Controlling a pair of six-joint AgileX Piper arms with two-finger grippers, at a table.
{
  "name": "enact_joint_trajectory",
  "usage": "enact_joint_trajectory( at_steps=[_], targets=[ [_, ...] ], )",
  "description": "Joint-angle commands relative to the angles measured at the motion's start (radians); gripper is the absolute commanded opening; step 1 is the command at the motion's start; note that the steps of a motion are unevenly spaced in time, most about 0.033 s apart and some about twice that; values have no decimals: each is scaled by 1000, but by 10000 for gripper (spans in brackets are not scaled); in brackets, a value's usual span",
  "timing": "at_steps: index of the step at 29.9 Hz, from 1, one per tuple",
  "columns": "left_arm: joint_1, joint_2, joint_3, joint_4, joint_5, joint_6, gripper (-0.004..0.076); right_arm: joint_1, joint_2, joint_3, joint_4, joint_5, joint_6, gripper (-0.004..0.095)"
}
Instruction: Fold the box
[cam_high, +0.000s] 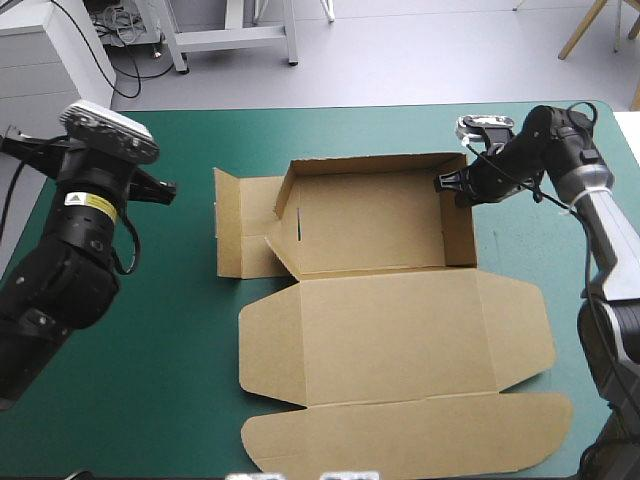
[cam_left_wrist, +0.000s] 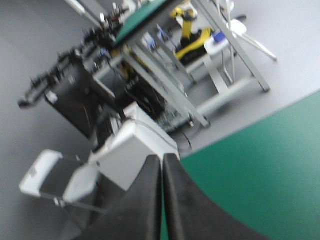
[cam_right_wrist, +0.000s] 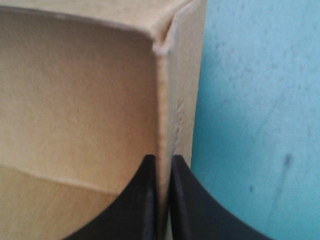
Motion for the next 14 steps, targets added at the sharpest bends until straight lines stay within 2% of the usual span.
enact_joint_trajectory(
  at_steps=[1,5,7,10,11,14],
  targets=[
    [238,5,-29,-316,-88,130,-4,32,25,-70,21,-23,1,1],
    [426,30,-29,-715,-83,393,-4,68,70,-86,-18,-29,4,10],
    [501,42,-29,-889,-63,519,-4,91,76,-86,-84,-29,4,60],
    [577,64,-29,-1056,-30,645,-4,124,76,-102,-214,-22,97,205],
    [595,72,-29,-1104,-11,680,-4,128,76,-119,-244,-7,142,288],
    [634,100,-29,-1232,61,804,-4,126,76,-186,-236,56,156,439]
  ],
)
